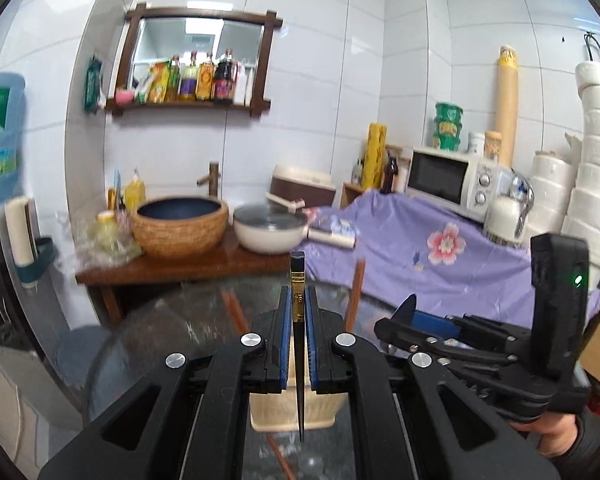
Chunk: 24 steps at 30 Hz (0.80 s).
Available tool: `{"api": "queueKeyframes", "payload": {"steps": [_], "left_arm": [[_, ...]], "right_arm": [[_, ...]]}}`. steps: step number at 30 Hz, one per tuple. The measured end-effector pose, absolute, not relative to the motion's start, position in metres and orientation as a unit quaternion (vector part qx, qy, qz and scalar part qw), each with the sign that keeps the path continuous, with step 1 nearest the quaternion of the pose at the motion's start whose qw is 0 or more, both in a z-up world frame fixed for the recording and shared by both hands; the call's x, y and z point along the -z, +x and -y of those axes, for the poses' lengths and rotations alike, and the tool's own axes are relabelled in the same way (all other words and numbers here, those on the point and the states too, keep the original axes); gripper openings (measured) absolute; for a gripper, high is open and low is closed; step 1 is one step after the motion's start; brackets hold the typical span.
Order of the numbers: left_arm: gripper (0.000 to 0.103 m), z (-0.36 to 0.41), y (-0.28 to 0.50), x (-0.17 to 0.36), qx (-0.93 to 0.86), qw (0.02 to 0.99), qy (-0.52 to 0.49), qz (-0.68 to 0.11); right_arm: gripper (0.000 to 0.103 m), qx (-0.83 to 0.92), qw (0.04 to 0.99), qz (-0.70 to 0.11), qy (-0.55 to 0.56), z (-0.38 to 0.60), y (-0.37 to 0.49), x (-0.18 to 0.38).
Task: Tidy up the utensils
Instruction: 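Lift black chopstick with left tool while right tool carries spoon toward holder, then lower black chopstick into holder with left tool while right tool drops spoon in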
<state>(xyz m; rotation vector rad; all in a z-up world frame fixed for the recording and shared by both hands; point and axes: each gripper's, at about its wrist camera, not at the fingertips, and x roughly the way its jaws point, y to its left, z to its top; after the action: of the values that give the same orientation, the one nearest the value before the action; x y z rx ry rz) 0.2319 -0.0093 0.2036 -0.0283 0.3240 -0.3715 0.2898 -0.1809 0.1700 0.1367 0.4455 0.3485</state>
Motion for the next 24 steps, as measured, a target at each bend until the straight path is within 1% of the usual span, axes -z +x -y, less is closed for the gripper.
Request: {"api": "queueKeyframes", "payload": {"steps": [5, 11, 16, 21, 24], "left_arm": [[0.006, 0.01, 0.252, -0.237, 0.175, 0.973, -0.031, -0.146], [0.006, 0.011, 0.286, -0.246, 0.148, 0.976, -0.053, -0.15], [0.006, 0.013, 0.311, -0.226, 0.123, 0.978, -0.067, -0.155], [0.006, 0.016, 0.323, -0.191, 0.115, 0.974, -0.068, -0.181], [0.006, 0.02, 0.323, -0.17, 0.108, 0.974, -0.051, -0.19]], "right_arm": [[0.036, -0.146, 0.969, -0.191, 0.064, 0.181, 0.317, -0.194], [0.037, -0.121, 0.98, -0.151, 0.041, 0.172, 0.338, -0.2], [0.037, -0.091, 0.987, -0.134, 0.003, 0.159, 0.348, -0.175], [0.037, -0.083, 0.984, -0.157, -0.007, 0.158, 0.356, -0.134], [0.037, -0.085, 0.981, -0.173, -0.005, 0.16, 0.356, -0.116]]}}
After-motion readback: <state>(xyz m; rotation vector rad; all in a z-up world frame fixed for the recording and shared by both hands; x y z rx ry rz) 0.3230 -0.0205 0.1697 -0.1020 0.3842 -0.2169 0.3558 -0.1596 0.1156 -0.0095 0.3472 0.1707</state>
